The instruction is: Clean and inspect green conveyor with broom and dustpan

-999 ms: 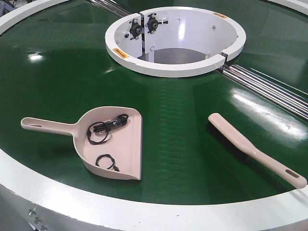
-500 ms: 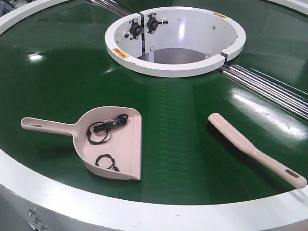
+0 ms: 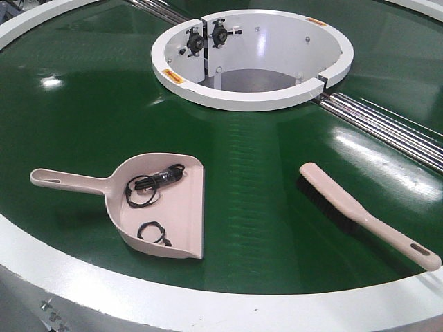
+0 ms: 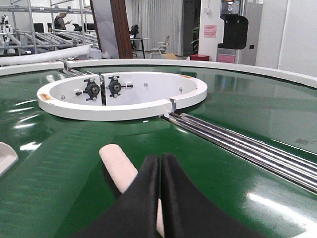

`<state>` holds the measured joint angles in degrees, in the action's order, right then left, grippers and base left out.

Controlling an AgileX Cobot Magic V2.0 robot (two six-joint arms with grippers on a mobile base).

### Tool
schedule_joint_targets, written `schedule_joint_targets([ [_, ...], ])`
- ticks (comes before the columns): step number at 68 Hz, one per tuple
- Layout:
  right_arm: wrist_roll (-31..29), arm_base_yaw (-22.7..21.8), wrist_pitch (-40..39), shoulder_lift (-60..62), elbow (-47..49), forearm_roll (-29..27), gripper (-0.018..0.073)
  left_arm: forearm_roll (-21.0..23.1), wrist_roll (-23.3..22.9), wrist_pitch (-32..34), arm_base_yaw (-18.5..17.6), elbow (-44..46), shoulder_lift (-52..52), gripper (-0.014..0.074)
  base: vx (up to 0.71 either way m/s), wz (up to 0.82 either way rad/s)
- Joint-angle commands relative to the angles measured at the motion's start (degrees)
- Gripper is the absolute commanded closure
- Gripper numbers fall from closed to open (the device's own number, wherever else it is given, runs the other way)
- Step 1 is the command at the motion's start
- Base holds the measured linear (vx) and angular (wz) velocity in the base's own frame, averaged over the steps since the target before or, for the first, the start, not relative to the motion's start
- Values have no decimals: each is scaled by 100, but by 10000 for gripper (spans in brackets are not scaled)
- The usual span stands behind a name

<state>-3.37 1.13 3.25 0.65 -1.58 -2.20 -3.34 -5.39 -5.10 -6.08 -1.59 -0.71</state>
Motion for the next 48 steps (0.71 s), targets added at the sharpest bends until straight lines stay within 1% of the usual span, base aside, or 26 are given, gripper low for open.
schedule_joint_targets([
  [1,35,-38,-513,66,-21,21,568,19,-55,393,20,-52,-81,603,0,0],
  [48,35,-38,-506,66,-21,21,568,19,-55,393,20,-52,-81,603,0,0],
])
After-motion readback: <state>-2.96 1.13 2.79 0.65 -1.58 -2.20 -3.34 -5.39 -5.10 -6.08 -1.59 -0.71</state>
